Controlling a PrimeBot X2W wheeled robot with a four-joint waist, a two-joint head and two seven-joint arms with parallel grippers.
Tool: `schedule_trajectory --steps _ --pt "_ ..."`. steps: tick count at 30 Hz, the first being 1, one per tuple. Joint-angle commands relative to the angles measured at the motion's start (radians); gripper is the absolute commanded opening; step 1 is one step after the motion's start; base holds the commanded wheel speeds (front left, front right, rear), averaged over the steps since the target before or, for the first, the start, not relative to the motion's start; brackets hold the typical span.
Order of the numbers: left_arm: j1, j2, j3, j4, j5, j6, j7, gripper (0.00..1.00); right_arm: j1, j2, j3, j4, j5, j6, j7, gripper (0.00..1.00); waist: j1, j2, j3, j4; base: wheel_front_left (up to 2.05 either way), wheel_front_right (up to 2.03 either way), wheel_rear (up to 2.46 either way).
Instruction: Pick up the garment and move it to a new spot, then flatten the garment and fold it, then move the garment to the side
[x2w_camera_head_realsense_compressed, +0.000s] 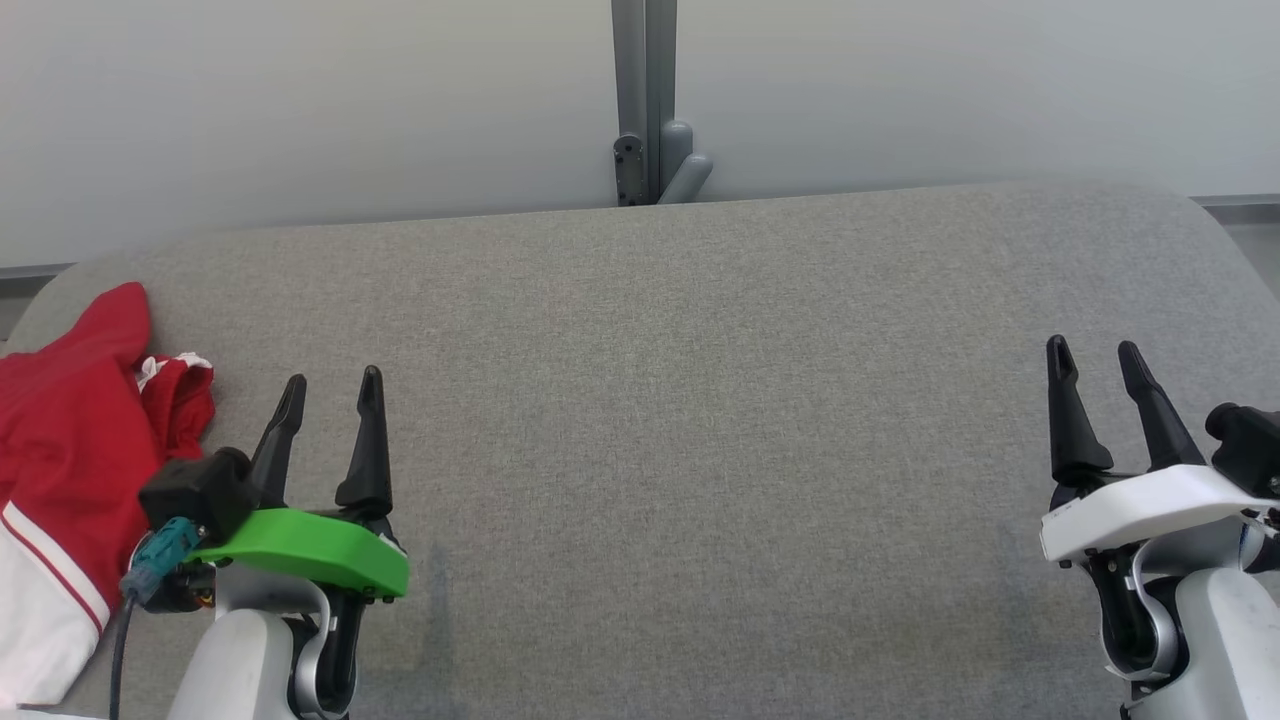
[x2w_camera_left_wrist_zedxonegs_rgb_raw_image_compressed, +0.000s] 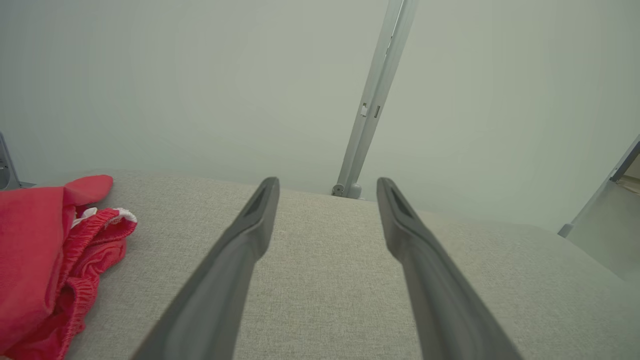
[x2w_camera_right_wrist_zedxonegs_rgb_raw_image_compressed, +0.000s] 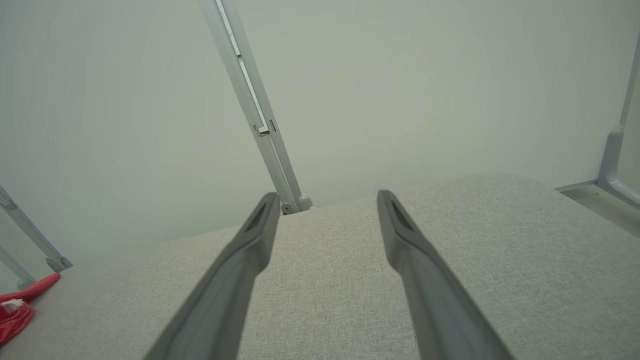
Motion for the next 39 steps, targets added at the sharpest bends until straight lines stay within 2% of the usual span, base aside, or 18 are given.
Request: schedule_trajectory --steps 1,9,20,39 --pt "-0.028 0.011 -0.005 0.004 0.037 0.007 -0.01 1.0 -0.013 -0.009 0.005 -0.004 -0.036 0.0 -0.013 1.0 -0.0001 0.0 0.0 0.0 0.0 0.0 0.0" --pt "-0.038 0.017 -0.024 0.029 0.104 0.009 -0.02 1.0 -0.009 -0.008 0.013 0.024 -0.107 0.0 -0.037 1.0 -0.0001 0.0 0.001 -0.002 0.0 0.0 0.0" --pt "-0.039 0.021 -0.04 0.052 0.164 0.007 -0.029 1.0 -0.014 -0.011 0.022 0.076 -0.134 0.0 -0.064 1.0 -0.0001 0.0 0.0 -0.002 0.0 0.0 0.0" --pt "-0.036 0.008 -0.032 0.091 0.211 0.007 -0.027 1.0 -0.021 -0.017 0.034 0.133 -0.201 0.0 -0.111 1.0 -0.0001 0.0 -0.001 -0.003 0.0 0.0 0.0"
